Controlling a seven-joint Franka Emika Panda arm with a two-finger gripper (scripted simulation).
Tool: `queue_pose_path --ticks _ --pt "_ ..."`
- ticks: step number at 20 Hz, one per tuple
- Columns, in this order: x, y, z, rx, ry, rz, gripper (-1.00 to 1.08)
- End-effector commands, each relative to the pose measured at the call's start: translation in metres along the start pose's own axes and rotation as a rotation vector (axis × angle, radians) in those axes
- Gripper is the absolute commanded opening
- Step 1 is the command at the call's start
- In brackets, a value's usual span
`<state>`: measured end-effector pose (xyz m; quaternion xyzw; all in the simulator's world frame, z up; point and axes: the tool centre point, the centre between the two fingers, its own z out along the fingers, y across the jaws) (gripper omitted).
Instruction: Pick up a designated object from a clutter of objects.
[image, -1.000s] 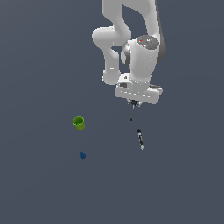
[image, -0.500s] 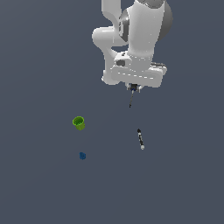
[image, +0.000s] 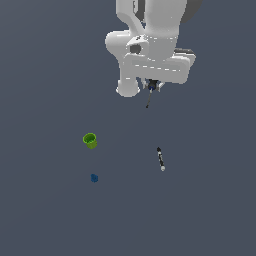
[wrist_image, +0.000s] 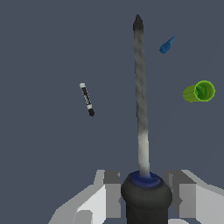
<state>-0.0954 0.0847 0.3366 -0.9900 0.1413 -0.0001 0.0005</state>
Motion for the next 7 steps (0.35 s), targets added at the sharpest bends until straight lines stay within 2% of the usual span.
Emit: queue_pose_path --ticks 1,7 --pt "0.0007 0.0016 -0.0098 -0.001 0.0 0.0 -1.0" --pt "0.0022 0.0027 -0.0184 -0.001 0.0 0.0 -1.0"
